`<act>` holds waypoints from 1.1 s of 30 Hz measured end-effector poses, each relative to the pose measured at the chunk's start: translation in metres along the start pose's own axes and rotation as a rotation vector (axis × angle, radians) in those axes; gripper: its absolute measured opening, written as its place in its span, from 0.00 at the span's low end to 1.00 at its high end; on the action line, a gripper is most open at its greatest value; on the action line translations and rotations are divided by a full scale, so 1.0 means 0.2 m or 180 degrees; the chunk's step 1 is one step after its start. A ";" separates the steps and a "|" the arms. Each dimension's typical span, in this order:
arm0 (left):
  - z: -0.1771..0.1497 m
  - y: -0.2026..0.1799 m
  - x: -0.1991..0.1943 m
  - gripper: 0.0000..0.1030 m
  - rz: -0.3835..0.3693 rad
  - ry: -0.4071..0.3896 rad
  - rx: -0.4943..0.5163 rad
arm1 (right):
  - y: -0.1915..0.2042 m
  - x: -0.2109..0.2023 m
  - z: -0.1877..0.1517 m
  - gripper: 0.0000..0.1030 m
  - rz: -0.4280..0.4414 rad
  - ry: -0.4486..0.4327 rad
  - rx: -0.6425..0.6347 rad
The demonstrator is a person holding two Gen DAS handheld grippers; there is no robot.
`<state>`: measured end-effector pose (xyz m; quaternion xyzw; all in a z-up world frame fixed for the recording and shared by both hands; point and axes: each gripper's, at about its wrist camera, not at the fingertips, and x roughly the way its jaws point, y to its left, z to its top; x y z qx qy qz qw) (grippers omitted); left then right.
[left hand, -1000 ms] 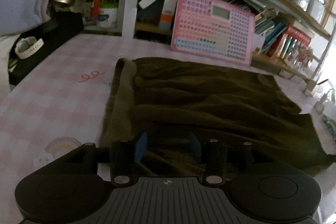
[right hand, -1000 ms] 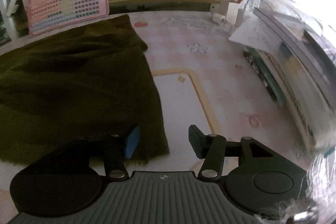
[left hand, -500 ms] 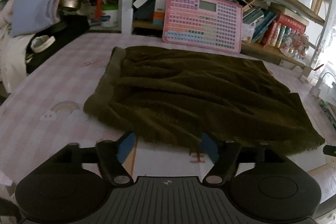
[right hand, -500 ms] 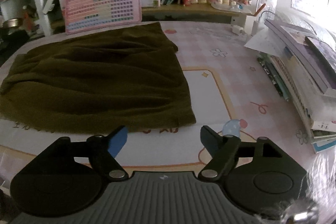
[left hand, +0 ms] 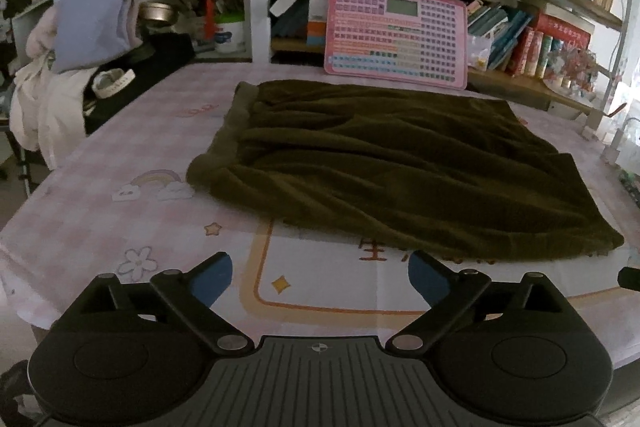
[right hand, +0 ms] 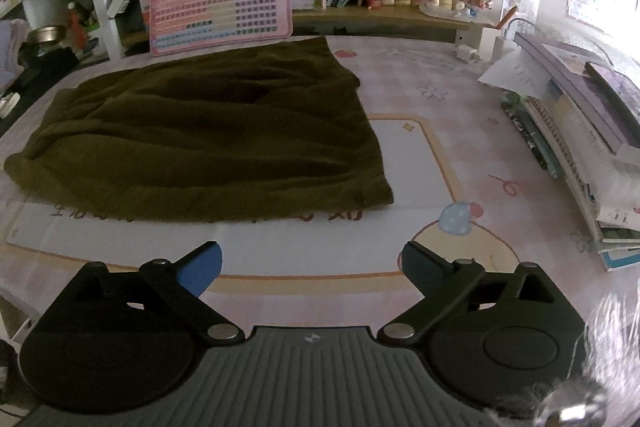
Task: Fold clothes
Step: 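Open both grippers and withdraw them from the spread fleece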
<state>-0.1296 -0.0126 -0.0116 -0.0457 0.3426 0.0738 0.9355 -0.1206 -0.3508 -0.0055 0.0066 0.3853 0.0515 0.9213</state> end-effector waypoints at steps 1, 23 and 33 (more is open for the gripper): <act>0.00 0.00 0.00 0.94 0.0011 0.0002 0.0004 | 0.01 0.00 0.00 0.95 0.0003 0.0005 -0.0002; 0.06 0.19 0.11 0.95 -0.0109 0.0108 0.0160 | 0.27 0.05 0.02 0.99 -0.0220 0.0019 0.0134; 0.13 0.20 0.16 0.95 -0.0315 0.0062 0.0434 | 0.40 0.06 0.05 0.99 -0.0376 -0.0040 0.0227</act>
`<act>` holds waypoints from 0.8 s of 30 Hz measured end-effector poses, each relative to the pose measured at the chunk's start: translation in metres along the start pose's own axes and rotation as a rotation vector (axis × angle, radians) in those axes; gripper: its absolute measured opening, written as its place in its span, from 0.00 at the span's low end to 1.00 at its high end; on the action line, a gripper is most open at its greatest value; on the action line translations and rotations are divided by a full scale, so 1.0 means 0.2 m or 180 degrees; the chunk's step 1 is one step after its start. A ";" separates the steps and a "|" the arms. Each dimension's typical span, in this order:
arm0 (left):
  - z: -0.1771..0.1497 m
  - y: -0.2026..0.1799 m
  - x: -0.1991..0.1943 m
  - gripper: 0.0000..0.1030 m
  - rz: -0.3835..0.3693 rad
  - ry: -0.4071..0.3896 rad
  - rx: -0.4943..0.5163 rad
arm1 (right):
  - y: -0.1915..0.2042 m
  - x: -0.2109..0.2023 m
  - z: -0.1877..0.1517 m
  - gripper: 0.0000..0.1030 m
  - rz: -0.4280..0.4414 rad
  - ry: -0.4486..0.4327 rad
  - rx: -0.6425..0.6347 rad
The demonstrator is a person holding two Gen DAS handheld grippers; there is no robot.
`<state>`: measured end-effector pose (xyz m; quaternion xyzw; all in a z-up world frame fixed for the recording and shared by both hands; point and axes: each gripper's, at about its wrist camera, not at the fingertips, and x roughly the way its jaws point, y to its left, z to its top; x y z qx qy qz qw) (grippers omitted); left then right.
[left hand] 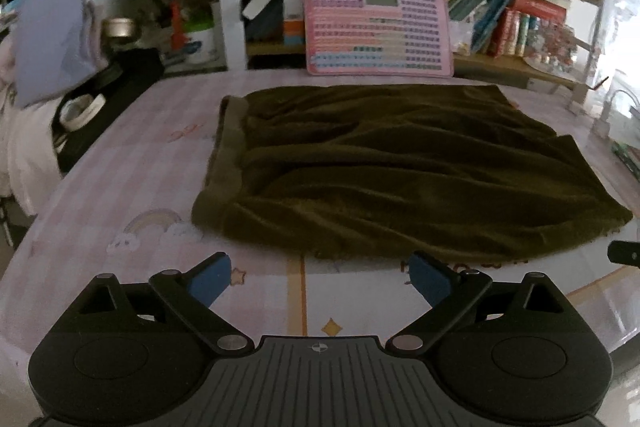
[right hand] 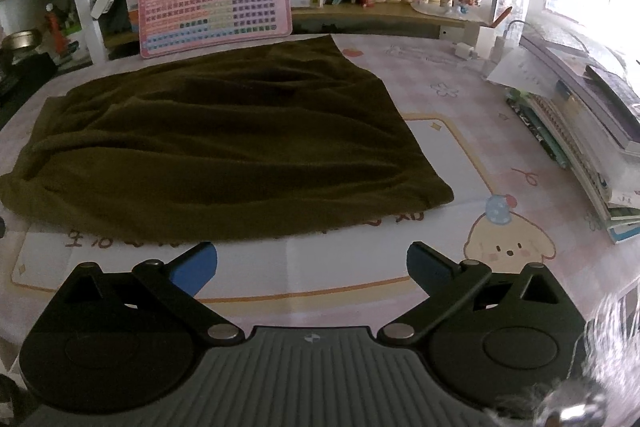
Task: Fold clothes
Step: 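Open both grippers and withdraw them from the spread fleece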
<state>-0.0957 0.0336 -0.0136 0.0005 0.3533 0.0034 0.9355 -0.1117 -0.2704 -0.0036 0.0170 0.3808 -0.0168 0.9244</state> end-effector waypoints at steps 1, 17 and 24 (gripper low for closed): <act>0.00 0.01 0.01 0.95 -0.0016 0.0007 0.0005 | 0.01 0.00 0.00 0.99 -0.0012 0.0000 0.0006; 0.00 0.20 0.05 0.95 -0.0186 0.0029 -0.0048 | 0.22 0.00 0.03 0.99 -0.0135 -0.0023 0.0034; 0.00 0.23 0.06 0.95 -0.0229 0.0005 -0.0105 | 0.25 -0.01 0.05 0.99 -0.0168 -0.0042 -0.0005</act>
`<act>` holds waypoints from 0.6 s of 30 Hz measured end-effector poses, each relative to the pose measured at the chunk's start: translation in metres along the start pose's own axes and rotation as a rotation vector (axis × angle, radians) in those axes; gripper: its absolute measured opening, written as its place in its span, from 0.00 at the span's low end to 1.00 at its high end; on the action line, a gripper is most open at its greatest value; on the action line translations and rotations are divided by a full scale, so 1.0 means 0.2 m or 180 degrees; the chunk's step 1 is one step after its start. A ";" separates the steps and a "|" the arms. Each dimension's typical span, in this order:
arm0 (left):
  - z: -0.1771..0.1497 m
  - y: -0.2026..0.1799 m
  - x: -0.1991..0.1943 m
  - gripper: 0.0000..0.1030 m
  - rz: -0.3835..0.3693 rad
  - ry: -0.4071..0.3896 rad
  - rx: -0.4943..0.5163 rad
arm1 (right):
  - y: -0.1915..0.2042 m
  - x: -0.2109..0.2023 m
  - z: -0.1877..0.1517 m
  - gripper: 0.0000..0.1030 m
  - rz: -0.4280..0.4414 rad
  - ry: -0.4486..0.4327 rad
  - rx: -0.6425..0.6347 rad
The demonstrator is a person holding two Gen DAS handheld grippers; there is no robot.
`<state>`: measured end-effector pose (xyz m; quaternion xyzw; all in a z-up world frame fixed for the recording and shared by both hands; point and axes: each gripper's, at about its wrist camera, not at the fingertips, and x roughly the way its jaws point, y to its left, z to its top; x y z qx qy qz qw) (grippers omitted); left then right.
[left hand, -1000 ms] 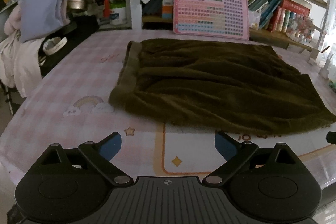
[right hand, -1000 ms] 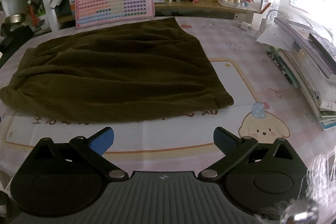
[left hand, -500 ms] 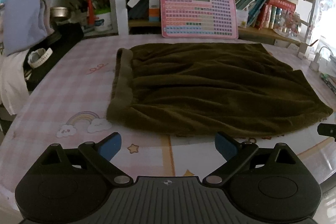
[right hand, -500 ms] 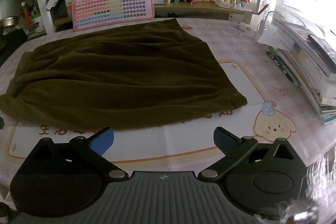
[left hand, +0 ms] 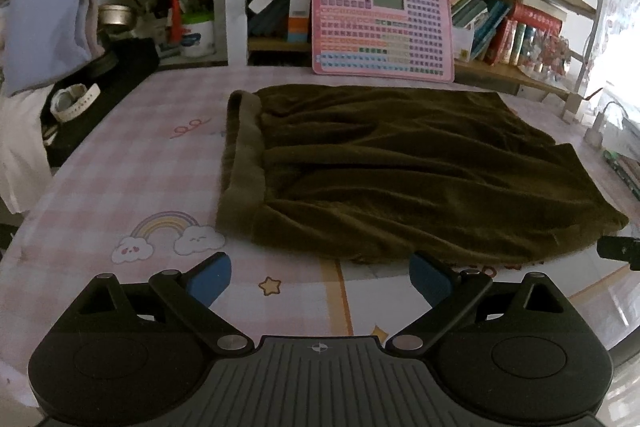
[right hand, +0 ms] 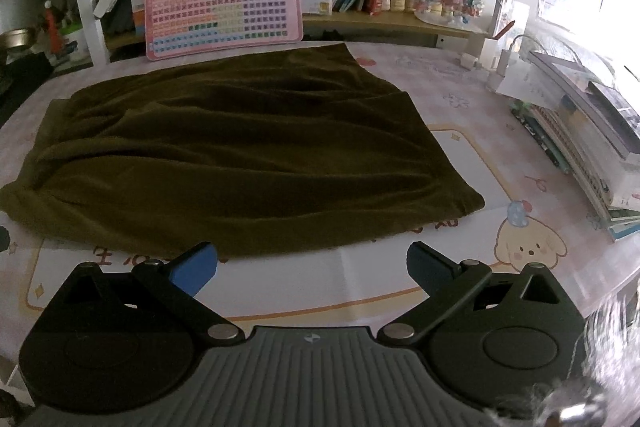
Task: Fold clothes
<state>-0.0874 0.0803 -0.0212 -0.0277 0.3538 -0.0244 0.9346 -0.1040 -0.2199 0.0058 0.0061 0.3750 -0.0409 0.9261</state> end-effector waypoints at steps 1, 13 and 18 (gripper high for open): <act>0.00 0.00 0.00 0.95 0.0001 0.0000 -0.0009 | 0.00 0.00 0.00 0.99 -0.0001 -0.0001 -0.0005; 0.20 0.09 0.09 0.95 0.0137 -0.0102 0.0015 | -0.13 0.10 0.20 0.99 0.0118 -0.0121 -0.0134; 0.34 0.10 0.19 0.95 0.0207 -0.0114 0.0083 | -0.24 0.24 0.37 0.99 0.0273 -0.0100 -0.0318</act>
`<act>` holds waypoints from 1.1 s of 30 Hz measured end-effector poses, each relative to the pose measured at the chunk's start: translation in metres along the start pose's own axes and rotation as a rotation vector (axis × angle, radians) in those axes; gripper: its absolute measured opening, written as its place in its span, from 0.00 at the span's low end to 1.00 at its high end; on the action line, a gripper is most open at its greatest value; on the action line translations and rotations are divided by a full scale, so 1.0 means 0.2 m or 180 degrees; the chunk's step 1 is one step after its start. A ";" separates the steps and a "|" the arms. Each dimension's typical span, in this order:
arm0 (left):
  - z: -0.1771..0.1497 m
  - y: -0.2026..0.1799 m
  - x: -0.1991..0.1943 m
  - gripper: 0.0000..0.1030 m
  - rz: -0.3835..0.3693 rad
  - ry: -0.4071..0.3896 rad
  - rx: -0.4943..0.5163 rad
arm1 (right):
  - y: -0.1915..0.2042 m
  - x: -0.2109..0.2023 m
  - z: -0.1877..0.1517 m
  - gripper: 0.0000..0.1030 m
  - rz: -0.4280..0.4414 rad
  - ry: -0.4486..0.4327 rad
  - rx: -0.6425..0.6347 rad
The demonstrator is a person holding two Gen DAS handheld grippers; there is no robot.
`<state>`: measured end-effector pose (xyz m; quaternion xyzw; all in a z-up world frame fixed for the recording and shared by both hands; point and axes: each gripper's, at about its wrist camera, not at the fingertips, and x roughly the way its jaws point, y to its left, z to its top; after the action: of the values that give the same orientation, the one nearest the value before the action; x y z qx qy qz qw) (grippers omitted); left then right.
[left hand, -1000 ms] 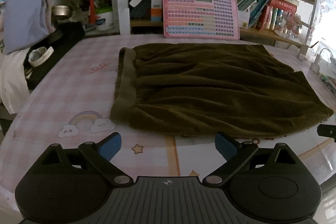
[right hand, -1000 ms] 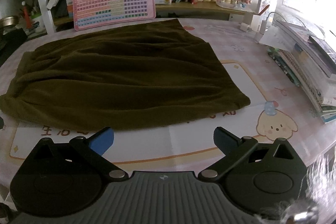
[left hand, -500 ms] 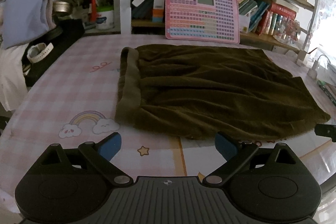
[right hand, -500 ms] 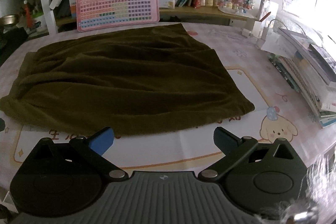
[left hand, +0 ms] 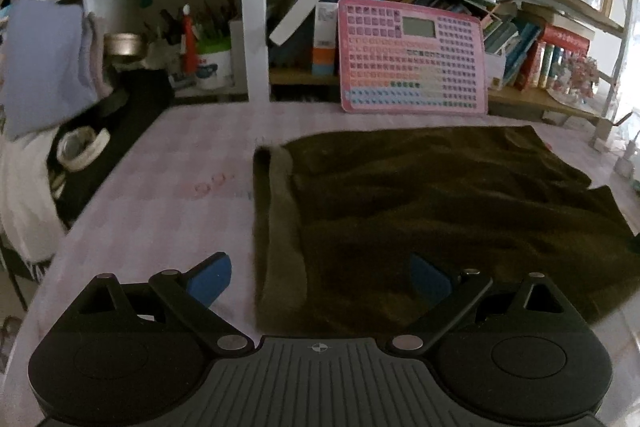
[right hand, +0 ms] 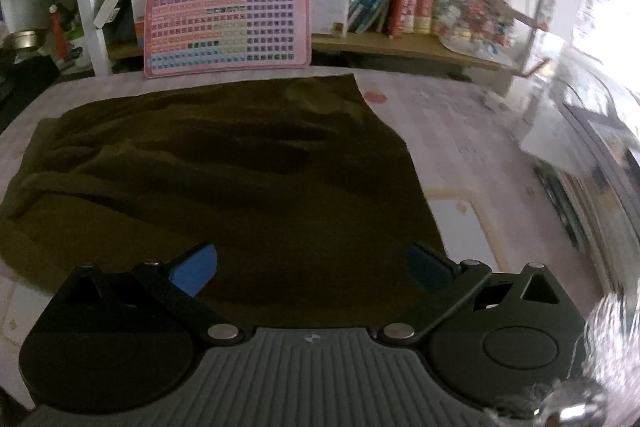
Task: Fold clothes
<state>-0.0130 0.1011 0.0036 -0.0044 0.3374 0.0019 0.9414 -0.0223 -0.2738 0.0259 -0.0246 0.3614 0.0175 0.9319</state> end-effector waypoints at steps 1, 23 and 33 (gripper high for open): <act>0.03 0.00 0.03 0.95 -0.0004 0.0005 0.0021 | -0.03 0.04 0.03 0.99 0.0033 0.0011 -0.0029; 0.58 0.14 0.83 0.93 -0.0241 0.0315 0.0413 | -0.56 1.23 0.97 0.94 0.1040 0.0320 -0.0693; 0.63 0.18 1.00 0.78 -0.0448 0.0468 0.0583 | -0.61 1.60 1.10 0.51 0.1193 0.0532 -0.0675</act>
<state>0.2224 0.1391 -0.0261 0.0577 0.4031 -0.0953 0.9083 0.3679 -0.3776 -0.0239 -0.0563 0.4318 0.2261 0.8714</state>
